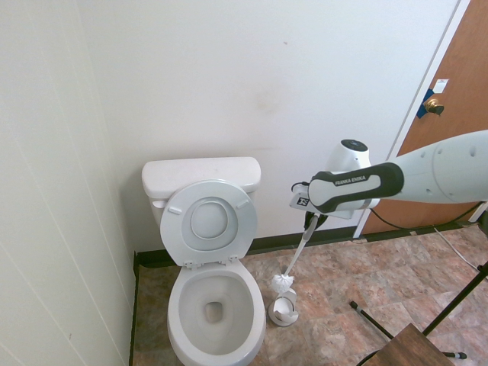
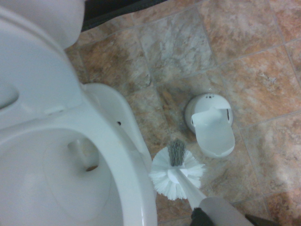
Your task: Clean the toilet
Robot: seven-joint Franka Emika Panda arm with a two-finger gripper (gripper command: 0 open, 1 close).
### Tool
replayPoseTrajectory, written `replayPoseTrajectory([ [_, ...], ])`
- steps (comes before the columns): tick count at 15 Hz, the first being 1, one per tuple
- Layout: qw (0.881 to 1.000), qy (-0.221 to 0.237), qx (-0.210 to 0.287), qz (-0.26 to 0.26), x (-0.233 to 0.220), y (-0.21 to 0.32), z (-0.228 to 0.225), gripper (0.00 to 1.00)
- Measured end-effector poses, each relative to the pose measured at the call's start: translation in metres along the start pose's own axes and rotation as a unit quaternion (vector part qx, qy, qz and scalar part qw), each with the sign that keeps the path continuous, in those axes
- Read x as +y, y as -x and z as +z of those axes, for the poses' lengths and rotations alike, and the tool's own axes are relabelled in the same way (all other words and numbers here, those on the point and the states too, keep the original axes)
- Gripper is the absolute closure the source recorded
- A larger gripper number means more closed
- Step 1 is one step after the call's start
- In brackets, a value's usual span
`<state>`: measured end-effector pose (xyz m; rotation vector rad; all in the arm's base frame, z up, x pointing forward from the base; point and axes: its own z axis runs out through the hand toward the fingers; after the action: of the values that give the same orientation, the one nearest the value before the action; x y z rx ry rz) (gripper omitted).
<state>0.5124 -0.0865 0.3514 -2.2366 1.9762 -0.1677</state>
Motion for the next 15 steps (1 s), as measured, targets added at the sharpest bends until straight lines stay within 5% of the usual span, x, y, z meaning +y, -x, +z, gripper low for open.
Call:
replayPoseTrajectory([
  [6, 0.998, -0.041, 0.002, -0.051, 0.012, 0.111, -0.071, 1.0],
  [11, 0.997, -0.037, 0.003, -0.071, -0.019, 0.197, 0.008, 1.0],
  [15, 0.998, -0.048, 0.03, -0.037, -0.055, 0.218, 0.089, 1.0],
])
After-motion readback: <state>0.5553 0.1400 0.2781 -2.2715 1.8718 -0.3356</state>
